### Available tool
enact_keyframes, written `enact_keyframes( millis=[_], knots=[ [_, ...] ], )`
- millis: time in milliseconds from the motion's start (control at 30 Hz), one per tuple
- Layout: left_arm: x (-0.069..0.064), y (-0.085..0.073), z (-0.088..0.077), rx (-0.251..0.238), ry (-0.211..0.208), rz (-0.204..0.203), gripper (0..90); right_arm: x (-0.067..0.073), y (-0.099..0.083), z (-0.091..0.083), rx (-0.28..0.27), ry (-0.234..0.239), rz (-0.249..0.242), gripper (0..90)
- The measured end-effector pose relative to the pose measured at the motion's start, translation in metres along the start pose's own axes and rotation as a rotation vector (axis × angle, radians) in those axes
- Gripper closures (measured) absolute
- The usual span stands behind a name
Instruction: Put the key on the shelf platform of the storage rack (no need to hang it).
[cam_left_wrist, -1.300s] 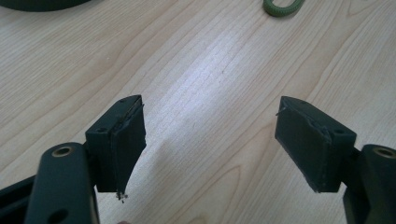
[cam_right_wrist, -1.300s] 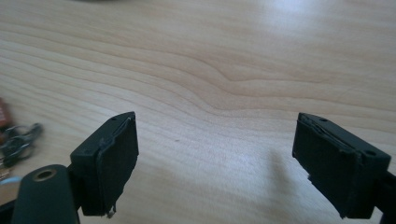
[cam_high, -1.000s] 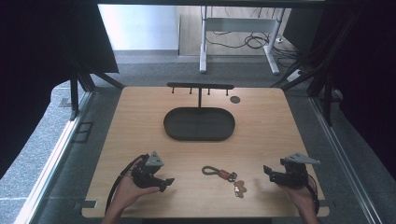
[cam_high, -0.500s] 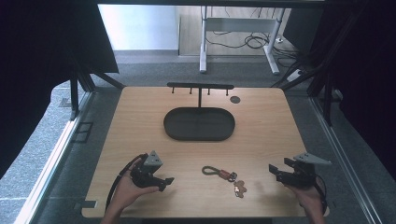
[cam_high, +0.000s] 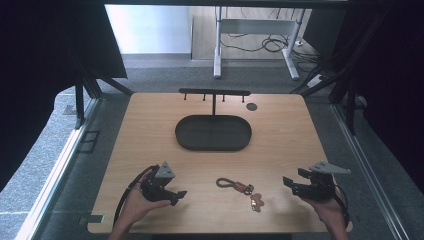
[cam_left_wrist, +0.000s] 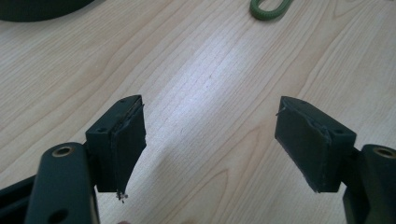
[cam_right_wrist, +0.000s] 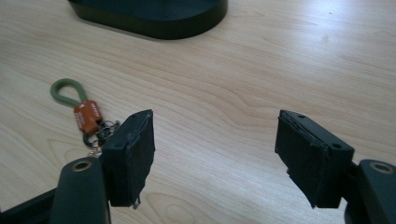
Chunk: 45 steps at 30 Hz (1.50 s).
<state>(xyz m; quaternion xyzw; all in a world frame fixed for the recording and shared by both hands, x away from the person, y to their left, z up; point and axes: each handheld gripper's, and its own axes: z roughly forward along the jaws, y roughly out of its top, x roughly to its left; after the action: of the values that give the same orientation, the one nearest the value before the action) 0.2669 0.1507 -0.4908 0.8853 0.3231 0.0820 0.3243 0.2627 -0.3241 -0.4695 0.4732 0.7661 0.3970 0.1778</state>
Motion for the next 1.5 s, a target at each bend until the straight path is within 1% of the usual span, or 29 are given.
enact_keyframes(
  millis=[33,67,133,233,367,400,433,533,667,733,800,867,900,1000,1033,1133,1267,1400,1500],
  knots=[
    [0.0,0.0,0.0,-0.002,-0.002,0.003,25.2,0.0,0.0,0.0,0.0,0.0,0.0,29.1],
    [-0.001,0.001,0.0,-0.002,-0.004,0.009,25.2,0.003,0.002,0.0,0.0,-0.005,-0.005,29.8],
    [-0.002,0.002,-0.002,-0.01,-0.011,0.015,25.2,0.005,0.005,-0.001,0.004,0.0,-0.01,30.3],
    [-0.002,0.002,-0.003,-0.015,-0.01,0.016,25.2,0.009,0.009,-0.005,0.008,0.008,-0.033,32.6],
    [-0.002,0.001,-0.004,-0.014,-0.005,0.006,25.2,0.013,0.015,-0.008,0.042,0.021,-0.076,34.1],
    [-0.001,0.001,-0.004,-0.013,-0.003,0.008,25.2,0.013,0.015,-0.008,0.042,0.021,-0.076,34.1],
    [-0.002,0.002,-0.005,-0.016,0.001,0.006,25.3,0.016,0.018,-0.008,0.06,0.034,-0.095,34.3],
    [-0.002,0.002,-0.006,-0.018,0.002,0.006,25.3,0.019,0.022,-0.008,0.082,0.055,-0.105,34.8],
    [-0.004,0.002,-0.004,-0.013,-0.004,0.012,25.4,0.024,0.029,-0.006,0.116,0.068,-0.129,35.5],
    [-0.006,0.003,-0.004,-0.011,-0.008,0.017,25.3,0.026,0.033,-0.005,0.124,0.076,-0.145,35.9],
    [-0.007,0.003,-0.003,-0.01,-0.008,0.018,25.3,0.027,0.034,-0.005,0.128,0.079,-0.147,36.5],
    [-0.008,0.004,-0.002,-0.008,-0.009,0.021,25.3,0.032,0.041,-0.002,0.146,0.088,-0.17,37.2],
    [-0.007,0.004,-0.002,-0.008,-0.008,0.026,25.3,0.033,0.042,-0.002,0.15,0.093,-0.175,37.3],
    [-0.007,0.004,-0.002,-0.008,-0.006,0.024,25.3,0.04,0.045,0.005,0.168,0.108,-0.203,37.9],
    [-0.007,0.004,-0.002,-0.008,-0.006,0.024,25.3,0.04,0.045,0.005,0.168,0.108,-0.203,37.9],
    [-0.008,0.004,-0.003,-0.01,-0.007,0.026,25.3,0.048,0.048,0.015,0.198,0.129,-0.231,41.2],
    [-0.007,0.004,-0.003,-0.01,-0.006,0.024,25.3,0.055,0.053,0.022,0.228,0.138,-0.257,42.2],
    [-0.007,0.003,-0.004,-0.015,-0.01,0.022,25.3,0.062,0.059,0.028,0.241,0.142,-0.277,42.4],
    [-0.006,0.003,-0.006,-0.022,-0.007,0.024,25.3,0.065,0.061,0.03,0.247,0.145,-0.281,42.5]
  ],
)
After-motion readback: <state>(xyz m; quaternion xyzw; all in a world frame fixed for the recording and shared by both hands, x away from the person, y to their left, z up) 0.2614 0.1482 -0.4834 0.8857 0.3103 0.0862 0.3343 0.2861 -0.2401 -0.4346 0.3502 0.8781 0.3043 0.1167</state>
